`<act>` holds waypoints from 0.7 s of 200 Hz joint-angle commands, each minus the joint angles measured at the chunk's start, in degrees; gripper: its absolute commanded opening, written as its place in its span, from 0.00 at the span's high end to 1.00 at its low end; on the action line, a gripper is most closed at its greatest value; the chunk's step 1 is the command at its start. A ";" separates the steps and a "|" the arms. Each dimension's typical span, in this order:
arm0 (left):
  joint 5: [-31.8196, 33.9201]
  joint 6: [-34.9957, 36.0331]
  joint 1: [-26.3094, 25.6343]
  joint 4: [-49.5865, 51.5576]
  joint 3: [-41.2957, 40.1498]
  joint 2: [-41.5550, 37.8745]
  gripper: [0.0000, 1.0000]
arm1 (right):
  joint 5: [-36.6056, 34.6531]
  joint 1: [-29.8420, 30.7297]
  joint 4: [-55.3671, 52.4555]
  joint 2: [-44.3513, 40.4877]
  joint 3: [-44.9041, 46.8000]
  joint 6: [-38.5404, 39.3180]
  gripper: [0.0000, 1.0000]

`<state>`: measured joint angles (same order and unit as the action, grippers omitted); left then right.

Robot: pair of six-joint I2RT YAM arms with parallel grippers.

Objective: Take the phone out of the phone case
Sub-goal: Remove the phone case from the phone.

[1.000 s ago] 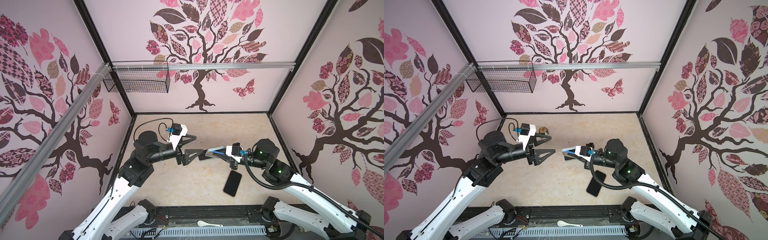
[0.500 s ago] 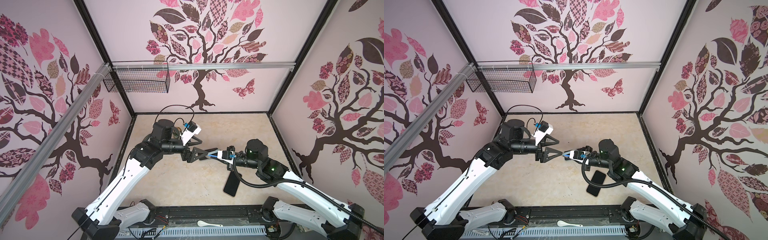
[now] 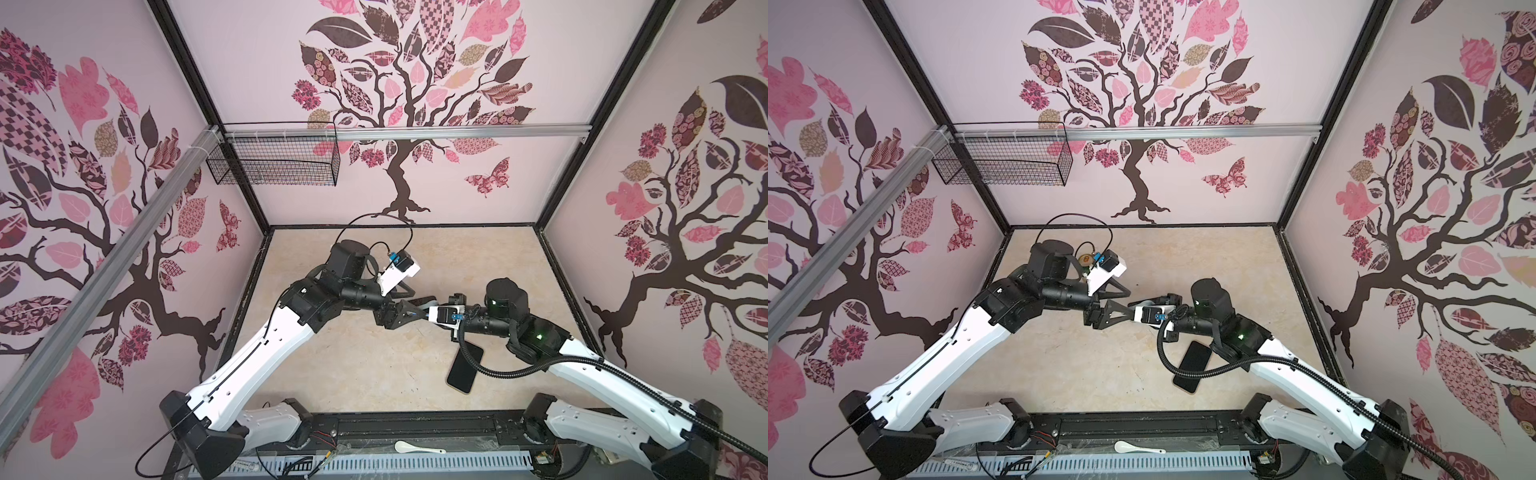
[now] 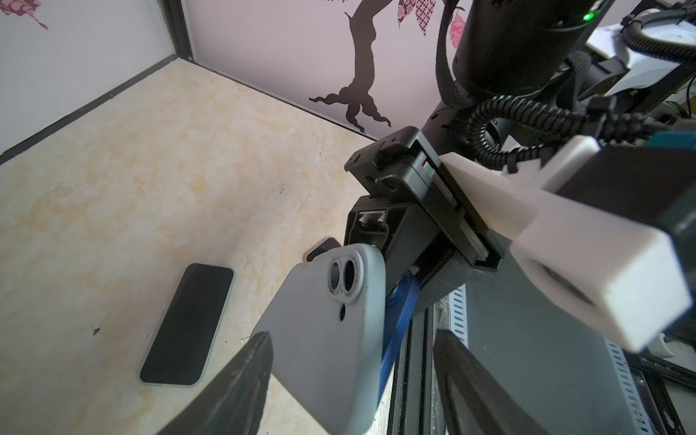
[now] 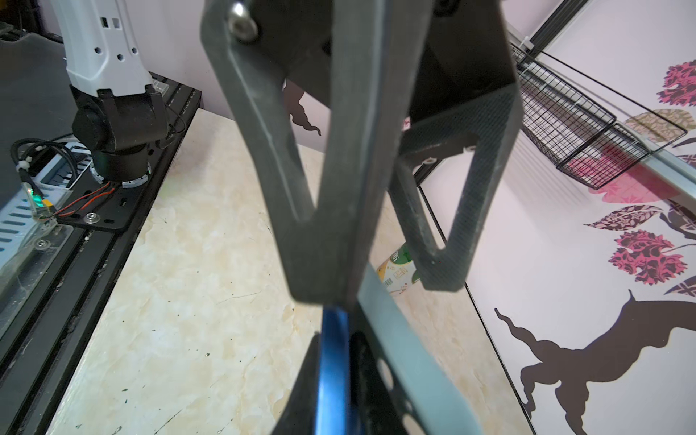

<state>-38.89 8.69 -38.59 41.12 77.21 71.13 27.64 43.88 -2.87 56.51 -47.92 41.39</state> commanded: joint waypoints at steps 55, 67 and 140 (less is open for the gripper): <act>3.14 1.84 -1.71 0.71 3.47 2.29 0.41 | 2.20 0.35 1.37 -0.08 -1.56 0.34 1.00; 3.77 1.95 -1.67 0.73 3.45 2.58 0.42 | 2.33 0.44 1.34 -0.09 -1.54 0.27 1.00; 5.94 2.83 -2.10 1.60 4.16 4.51 0.50 | 3.72 0.42 1.28 0.27 -1.68 0.11 1.00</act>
<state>-35.18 10.31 -40.53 41.80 78.46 74.56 28.91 44.07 -5.02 56.90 -47.92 41.36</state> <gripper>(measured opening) 0.506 0.136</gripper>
